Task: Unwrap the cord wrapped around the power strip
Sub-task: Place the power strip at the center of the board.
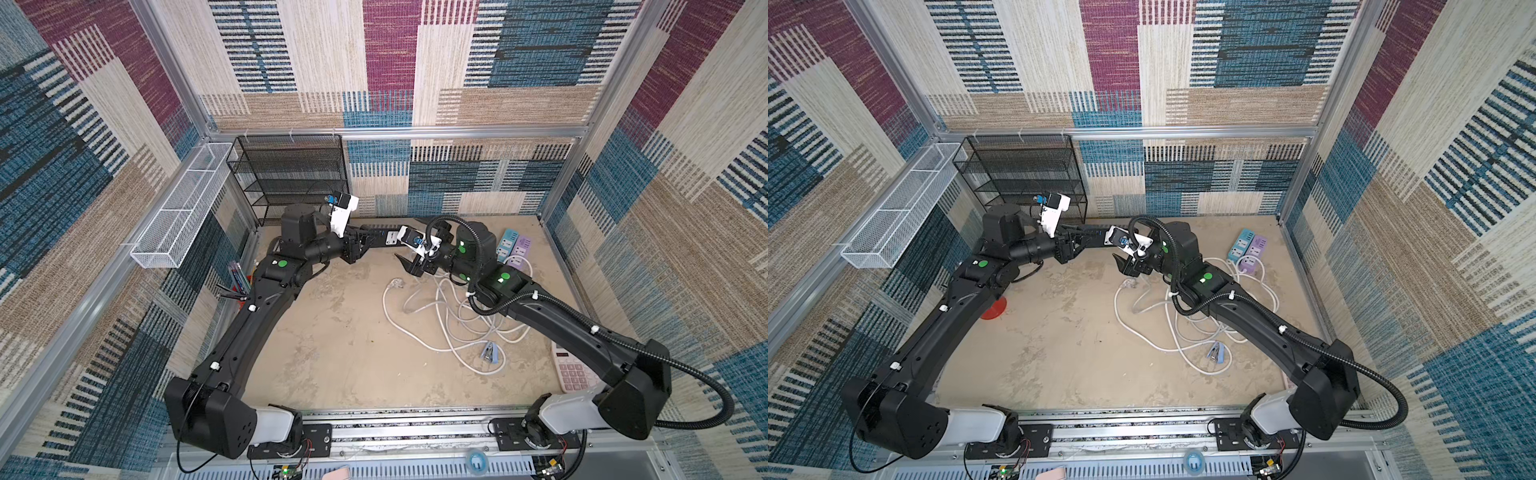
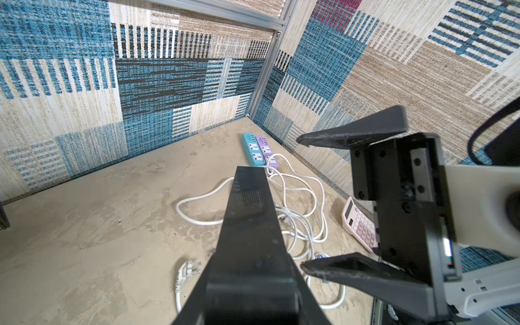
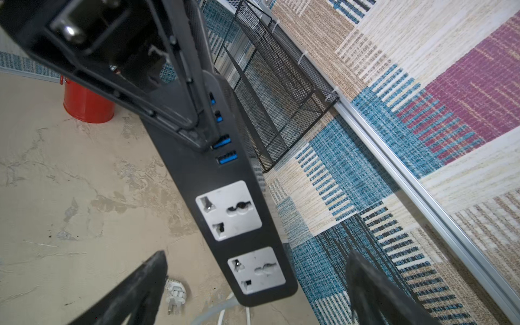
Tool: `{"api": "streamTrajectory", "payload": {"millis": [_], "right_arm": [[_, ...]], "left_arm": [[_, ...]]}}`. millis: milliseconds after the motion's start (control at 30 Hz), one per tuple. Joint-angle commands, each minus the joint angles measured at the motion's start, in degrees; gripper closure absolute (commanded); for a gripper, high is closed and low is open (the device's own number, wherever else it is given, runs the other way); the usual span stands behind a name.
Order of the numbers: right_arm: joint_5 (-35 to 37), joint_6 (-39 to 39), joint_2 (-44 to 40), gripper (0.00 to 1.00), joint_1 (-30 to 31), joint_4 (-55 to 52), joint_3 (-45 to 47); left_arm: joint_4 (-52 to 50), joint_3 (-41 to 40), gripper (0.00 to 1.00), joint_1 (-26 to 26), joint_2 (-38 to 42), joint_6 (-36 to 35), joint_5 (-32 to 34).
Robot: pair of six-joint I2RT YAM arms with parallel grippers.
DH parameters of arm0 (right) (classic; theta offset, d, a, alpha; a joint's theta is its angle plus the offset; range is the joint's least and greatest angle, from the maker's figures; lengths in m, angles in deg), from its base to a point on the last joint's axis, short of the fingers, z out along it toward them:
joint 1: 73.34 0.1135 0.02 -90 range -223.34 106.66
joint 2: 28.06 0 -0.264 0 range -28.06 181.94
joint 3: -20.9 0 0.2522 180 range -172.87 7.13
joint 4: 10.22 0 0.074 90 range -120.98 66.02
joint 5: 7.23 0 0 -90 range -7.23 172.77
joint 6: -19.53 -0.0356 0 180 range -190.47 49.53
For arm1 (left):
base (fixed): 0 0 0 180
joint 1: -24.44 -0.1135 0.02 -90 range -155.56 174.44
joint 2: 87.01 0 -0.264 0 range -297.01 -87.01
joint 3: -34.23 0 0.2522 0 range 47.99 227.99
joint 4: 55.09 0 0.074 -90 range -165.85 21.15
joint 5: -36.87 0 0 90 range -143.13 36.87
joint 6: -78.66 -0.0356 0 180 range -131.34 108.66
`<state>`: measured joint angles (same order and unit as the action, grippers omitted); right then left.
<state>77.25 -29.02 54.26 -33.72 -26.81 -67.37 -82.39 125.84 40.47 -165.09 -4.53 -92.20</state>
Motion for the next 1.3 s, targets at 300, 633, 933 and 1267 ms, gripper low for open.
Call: {"api": "streamTrajectory", "payload": {"millis": [300,633,933,1267], "right_arm": [[-1.38,1.9,6.74,0.27,0.81,-0.68,-6.07],[-1.29,1.46,8.64,0.49,0.81,0.01,-6.98],[-0.38,1.34,9.43,0.17,0.81,2.12,-7.58],[0.07,0.36,9.55,0.69,0.81,2.83,-7.31]], "left_arm": [[1.46,0.47,1.0,0.12,0.52,-1.34,-3.4],[1.53,0.56,1.0,0.22,0.46,-1.01,-4.42],[1.9,0.29,1.0,0.49,0.51,-0.92,-4.89],[1.92,0.04,1.0,0.58,0.76,-1.1,-3.94]]}}
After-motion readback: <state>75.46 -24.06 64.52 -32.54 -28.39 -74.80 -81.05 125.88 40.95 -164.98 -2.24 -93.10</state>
